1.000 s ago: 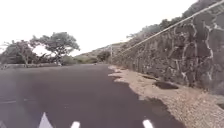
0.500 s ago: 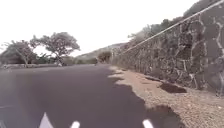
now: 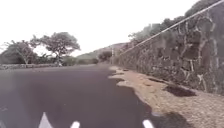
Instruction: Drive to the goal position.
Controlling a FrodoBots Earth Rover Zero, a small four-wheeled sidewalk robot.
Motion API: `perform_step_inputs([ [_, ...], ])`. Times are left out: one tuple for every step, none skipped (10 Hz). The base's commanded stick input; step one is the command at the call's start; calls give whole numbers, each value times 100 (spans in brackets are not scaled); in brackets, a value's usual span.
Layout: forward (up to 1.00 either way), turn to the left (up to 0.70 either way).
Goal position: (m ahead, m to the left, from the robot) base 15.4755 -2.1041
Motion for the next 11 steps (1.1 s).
perform_step_inputs([
  [50, 0],
  [50, 0],
  [50, 0],
  [50, 0],
  [50, 0],
  [50, 0],
  [50, 0],
  [50, 0],
  [50, 0],
  [50, 0],
  [50, 0],
])
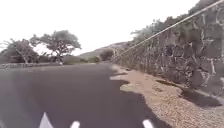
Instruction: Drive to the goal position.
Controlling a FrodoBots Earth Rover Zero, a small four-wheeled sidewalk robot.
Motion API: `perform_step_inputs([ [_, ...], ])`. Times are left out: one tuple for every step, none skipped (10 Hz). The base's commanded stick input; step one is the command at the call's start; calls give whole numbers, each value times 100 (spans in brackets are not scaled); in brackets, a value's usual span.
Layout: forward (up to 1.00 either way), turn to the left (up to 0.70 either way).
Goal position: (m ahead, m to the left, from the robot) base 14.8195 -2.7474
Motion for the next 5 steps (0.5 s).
perform_step_inputs([
  [50, 0],
  [50, 0],
  [50, 0],
  [50, 0],
  [50, 0],
])
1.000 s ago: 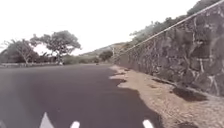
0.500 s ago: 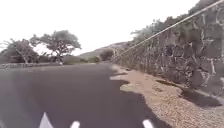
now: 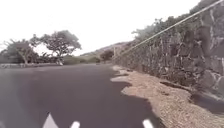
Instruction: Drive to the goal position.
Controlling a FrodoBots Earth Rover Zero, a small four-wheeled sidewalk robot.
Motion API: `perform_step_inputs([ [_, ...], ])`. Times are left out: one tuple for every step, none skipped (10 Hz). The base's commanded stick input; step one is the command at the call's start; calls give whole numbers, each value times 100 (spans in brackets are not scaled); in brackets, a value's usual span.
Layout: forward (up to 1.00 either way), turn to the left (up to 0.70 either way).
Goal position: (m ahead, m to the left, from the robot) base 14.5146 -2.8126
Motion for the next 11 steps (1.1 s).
perform_step_inputs([
  [50, 0],
  [50, 0],
  [50, 0],
  [50, 0],
  [50, 0],
  [50, 0],
  [50, 0],
  [50, 0],
  [50, 0],
  [50, 0],
  [50, 0],
])
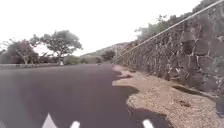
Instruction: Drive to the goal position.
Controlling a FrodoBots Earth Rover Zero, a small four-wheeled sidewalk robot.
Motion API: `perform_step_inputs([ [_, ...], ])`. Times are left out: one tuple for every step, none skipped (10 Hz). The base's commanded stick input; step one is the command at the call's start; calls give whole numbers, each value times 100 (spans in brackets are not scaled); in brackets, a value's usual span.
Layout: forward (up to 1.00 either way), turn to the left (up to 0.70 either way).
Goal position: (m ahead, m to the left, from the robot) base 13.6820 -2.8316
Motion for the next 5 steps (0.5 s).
perform_step_inputs([
  [50, 0],
  [50, 0],
  [50, 0],
  [50, 0],
  [50, 0],
])
